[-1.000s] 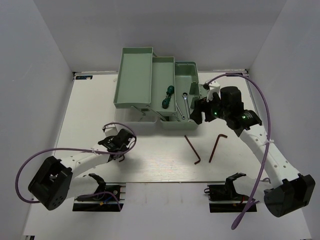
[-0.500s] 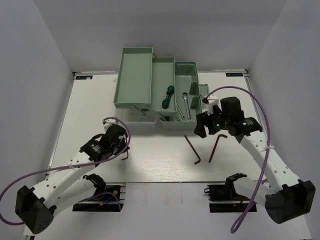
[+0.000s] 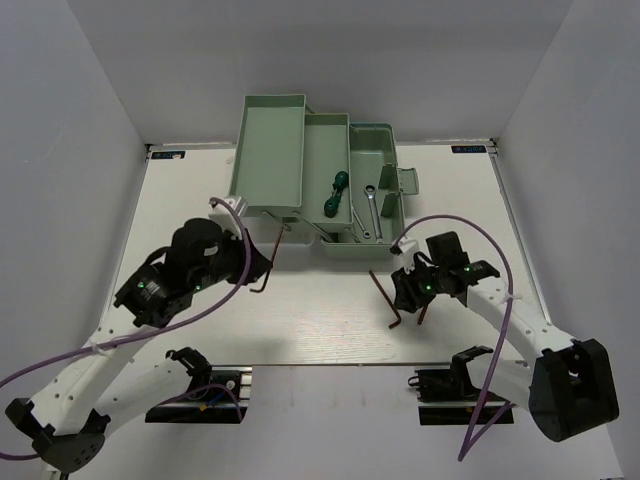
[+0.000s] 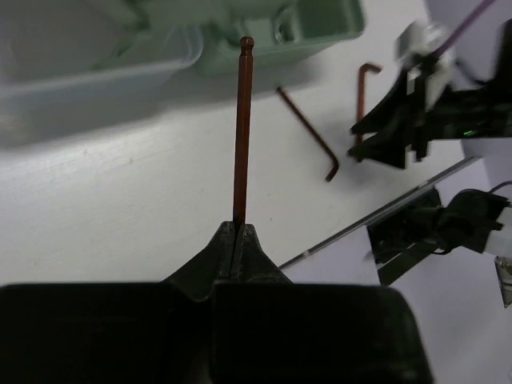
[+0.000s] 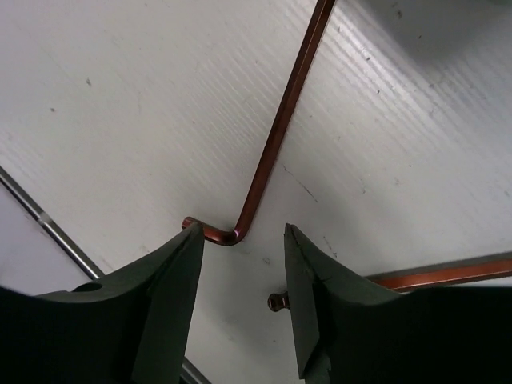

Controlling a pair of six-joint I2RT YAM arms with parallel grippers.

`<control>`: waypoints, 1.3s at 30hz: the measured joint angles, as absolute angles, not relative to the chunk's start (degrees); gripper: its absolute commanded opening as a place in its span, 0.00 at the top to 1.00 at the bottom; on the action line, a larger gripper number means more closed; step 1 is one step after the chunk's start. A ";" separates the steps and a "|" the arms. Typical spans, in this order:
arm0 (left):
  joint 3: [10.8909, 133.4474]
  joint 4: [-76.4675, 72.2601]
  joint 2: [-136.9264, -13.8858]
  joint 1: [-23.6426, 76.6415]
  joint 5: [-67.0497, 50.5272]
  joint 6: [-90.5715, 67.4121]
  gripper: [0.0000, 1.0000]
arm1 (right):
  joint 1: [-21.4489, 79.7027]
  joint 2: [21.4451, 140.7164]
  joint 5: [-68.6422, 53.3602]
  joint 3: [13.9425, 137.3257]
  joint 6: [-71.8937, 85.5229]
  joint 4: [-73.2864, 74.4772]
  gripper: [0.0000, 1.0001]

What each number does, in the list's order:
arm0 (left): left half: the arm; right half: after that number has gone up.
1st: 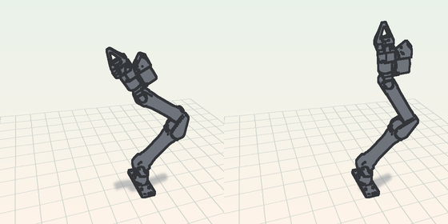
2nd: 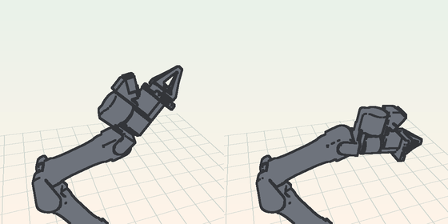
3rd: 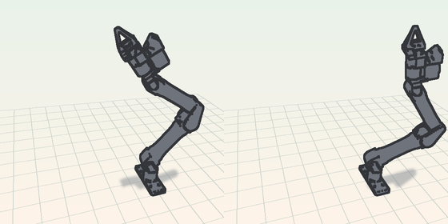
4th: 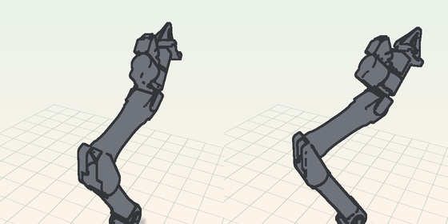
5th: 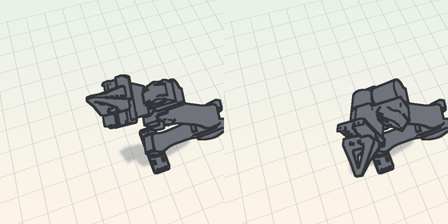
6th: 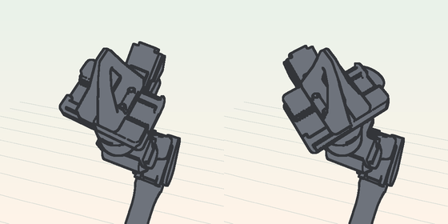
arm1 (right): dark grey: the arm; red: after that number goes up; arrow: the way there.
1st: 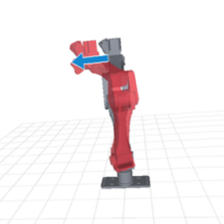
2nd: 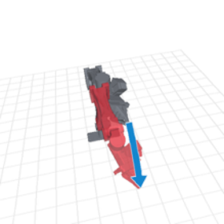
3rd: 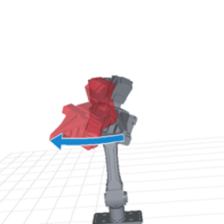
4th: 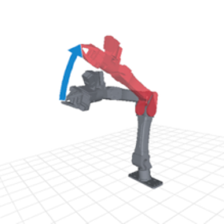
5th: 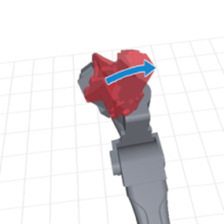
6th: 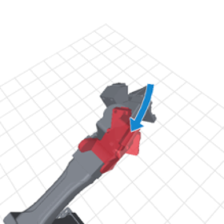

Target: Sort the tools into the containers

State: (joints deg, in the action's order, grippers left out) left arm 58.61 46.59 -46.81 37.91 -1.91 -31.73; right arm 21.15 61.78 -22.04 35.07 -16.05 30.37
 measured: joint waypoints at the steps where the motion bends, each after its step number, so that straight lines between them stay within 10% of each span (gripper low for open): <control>1: 61.08 46.63 -47.00 38.00 -1.85 -30.72 1.00 | 21.23 61.73 -22.04 33.89 -16.82 29.30 0.46; 30: 93.93 36.73 -85.10 30.46 26.41 -21.50 1.00 | 27.44 71.26 -14.85 31.03 -18.46 16.47 0.40; 39: 93.95 35.07 -94.94 26.46 25.30 -20.58 0.40 | 28.88 71.81 -13.13 31.11 -18.37 15.97 0.40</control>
